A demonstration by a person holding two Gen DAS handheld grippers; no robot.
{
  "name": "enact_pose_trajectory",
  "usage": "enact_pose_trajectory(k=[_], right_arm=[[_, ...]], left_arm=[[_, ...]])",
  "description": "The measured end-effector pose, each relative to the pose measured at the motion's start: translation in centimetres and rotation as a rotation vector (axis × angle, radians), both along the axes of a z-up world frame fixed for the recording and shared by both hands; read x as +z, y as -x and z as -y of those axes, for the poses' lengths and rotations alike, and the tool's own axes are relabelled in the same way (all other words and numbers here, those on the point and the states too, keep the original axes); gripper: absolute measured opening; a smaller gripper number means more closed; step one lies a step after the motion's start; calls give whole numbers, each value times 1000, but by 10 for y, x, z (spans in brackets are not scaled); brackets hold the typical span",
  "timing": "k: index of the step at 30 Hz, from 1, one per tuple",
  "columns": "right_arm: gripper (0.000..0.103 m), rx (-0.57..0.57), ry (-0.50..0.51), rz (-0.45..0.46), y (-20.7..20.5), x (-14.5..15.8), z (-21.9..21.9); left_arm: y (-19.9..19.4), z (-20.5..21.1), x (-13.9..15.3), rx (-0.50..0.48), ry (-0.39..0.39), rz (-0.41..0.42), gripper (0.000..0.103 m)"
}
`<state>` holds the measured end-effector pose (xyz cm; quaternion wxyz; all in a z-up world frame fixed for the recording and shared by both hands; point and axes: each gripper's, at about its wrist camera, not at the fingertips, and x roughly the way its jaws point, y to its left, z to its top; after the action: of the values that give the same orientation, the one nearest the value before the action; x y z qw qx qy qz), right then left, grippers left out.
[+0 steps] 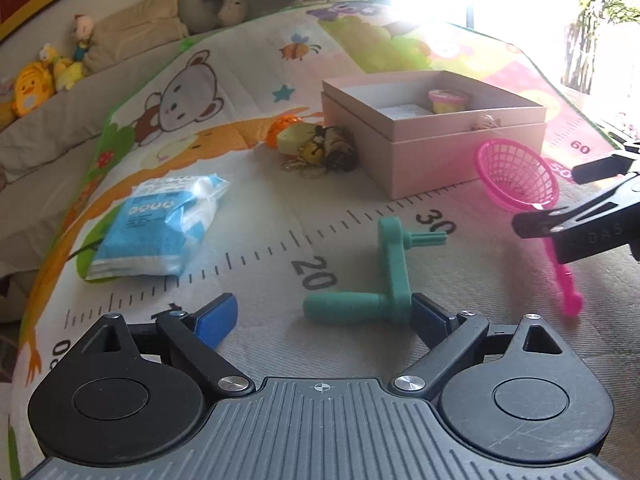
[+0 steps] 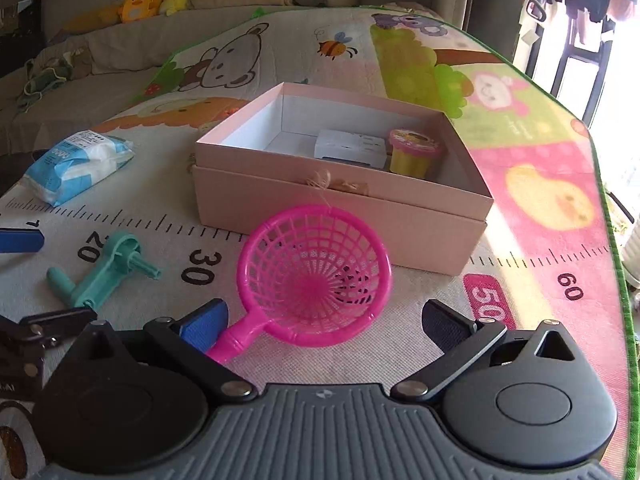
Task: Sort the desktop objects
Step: 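Reach the right tool to the pink net scoop handle while left tool approaches the teal toy, then close the right tool on the scoop handle while left tool closes on the teal crank toy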
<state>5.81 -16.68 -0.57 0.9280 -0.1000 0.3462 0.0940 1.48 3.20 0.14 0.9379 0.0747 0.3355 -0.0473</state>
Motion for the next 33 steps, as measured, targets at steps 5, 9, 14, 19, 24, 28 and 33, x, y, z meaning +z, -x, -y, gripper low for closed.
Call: enact_pose_trajectory(k=[5, 9, 14, 19, 24, 28, 33], right_arm=[[103, -51, -80, -40, 7, -6, 34], [103, -62, -104, -44, 7, -6, 37], [103, -48, -97, -46, 8, -7, 35], [103, -31, -100, -44, 7, -6, 33], [103, 40, -68, -10, 6, 6, 24], [103, 95, -91, -25, -8, 18, 17], [103, 108, -69, -22, -31, 17, 4]], left_arm=[[-3, -3, 0, -68, 58, -30, 96], [-14, 2, -1, -63, 82, -57, 96], [-16, 9, -3, -52, 96, -52, 88], [-12, 9, 2, -45, 98, -38, 62], [-5, 12, 7, -67, 98, -25, 61], [1, 15, 12, -97, 107, -6, 61], [3, 16, 12, -98, 114, -4, 61]])
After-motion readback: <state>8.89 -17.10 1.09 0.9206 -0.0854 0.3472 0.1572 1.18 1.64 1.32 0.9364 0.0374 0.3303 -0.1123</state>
